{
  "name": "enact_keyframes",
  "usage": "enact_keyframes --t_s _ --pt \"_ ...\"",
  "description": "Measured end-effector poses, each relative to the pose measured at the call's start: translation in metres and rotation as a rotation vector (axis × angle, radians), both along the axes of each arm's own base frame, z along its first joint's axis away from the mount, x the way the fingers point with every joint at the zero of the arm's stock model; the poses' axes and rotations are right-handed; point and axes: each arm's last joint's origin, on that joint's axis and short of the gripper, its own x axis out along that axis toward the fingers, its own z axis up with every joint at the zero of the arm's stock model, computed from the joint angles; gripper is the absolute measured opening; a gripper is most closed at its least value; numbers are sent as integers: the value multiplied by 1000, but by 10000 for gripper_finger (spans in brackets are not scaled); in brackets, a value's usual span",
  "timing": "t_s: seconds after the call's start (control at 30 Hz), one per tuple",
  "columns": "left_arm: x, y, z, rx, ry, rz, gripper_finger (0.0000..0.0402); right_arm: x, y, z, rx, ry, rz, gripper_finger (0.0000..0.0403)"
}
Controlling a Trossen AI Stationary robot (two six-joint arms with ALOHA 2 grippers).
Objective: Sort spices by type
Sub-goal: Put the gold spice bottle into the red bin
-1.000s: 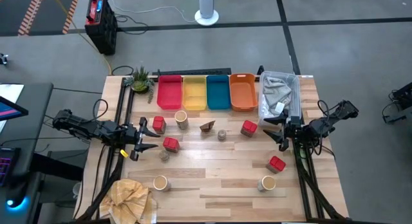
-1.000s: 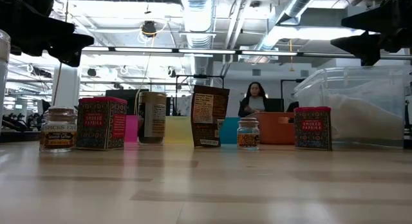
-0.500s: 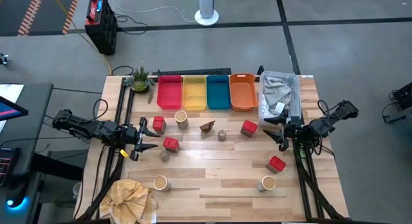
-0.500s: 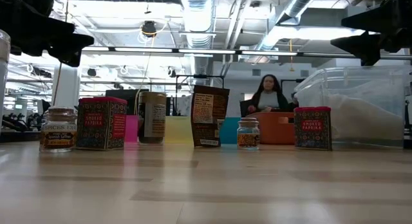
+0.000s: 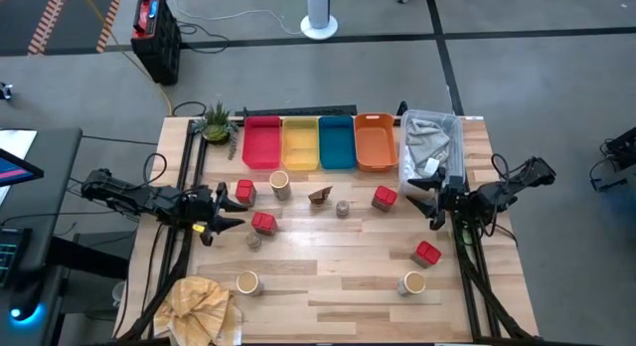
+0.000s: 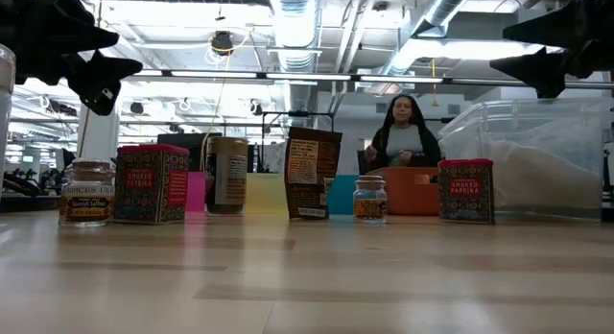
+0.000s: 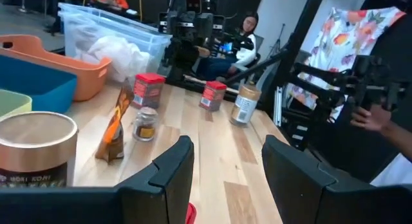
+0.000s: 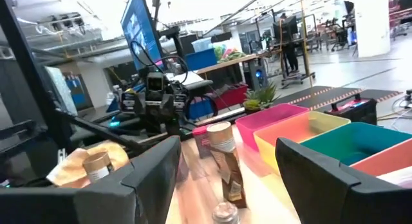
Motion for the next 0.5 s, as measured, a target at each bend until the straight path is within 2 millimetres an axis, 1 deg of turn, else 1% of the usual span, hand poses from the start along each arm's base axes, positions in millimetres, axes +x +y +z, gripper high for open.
enact_keyframes --t_s 0.1,0.23,0.3,0.4,0.5 --pt "0 1 0 17 6 22 173 0 -1 1 36 -19 -11 285" --pt "0 1 -1 -112 13 20 173 1 -4 1 64 -29 -31 285" --pt "0 1 1 -131 -1 32 173 1 -5 1 74 -32 -45 285" --pt "-1 4 5 -105 4 106 173 2 -6 2 86 -47 -32 285" --pt "-4 10 18 -82 48 218 173 6 -6 2 37 -29 -13 285"
